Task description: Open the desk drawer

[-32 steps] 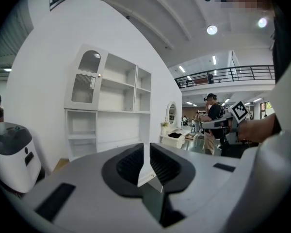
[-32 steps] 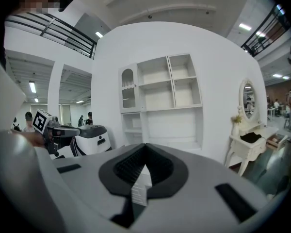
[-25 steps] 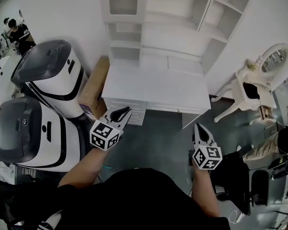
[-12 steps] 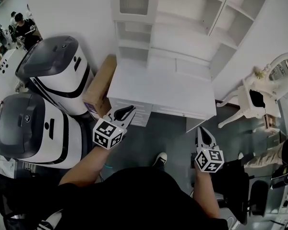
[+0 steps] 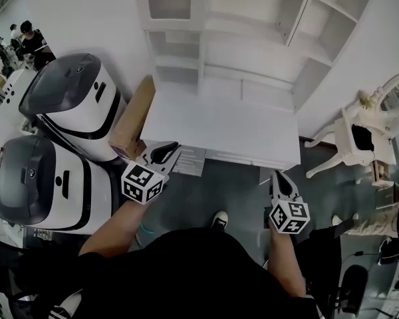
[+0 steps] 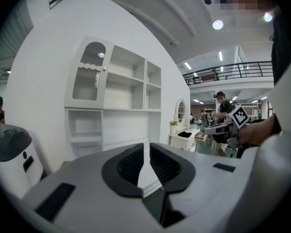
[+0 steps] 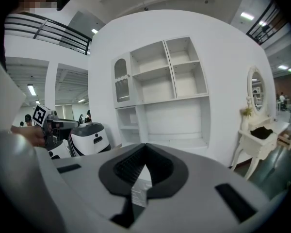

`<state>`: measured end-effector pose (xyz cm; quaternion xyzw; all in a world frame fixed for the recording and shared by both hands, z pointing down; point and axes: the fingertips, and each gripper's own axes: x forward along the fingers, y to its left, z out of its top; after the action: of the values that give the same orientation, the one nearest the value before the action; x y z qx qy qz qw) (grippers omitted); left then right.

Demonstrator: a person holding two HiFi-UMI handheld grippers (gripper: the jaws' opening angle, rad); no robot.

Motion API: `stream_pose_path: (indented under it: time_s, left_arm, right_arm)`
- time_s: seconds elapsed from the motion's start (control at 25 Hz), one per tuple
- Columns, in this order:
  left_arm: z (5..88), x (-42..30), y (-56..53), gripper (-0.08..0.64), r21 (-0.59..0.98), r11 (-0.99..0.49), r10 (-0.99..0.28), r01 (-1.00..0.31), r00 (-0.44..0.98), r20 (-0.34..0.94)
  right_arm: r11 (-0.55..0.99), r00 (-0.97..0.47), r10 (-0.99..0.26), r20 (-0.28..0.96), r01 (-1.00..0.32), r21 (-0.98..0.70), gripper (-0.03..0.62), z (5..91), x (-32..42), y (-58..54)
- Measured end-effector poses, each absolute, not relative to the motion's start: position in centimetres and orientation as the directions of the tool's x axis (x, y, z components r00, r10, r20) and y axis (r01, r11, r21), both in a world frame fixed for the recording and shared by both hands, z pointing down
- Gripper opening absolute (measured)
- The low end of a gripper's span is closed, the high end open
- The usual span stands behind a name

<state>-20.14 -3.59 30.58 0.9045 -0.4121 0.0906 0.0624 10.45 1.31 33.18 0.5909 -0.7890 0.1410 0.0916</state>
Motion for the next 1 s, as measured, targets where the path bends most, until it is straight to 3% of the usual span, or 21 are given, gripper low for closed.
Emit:
stream_pose_path:
  time_s: [1.0]
  left_arm:
    - [31.5,-7.8,-13.2,0.044,0.017,-0.564,-0.794,-0.826,0.548,0.263]
  right_arm:
    - [0.371,-0.397,-0.857,0.329,-0.918,-0.141,0.000,35.8,22.2,-13.7]
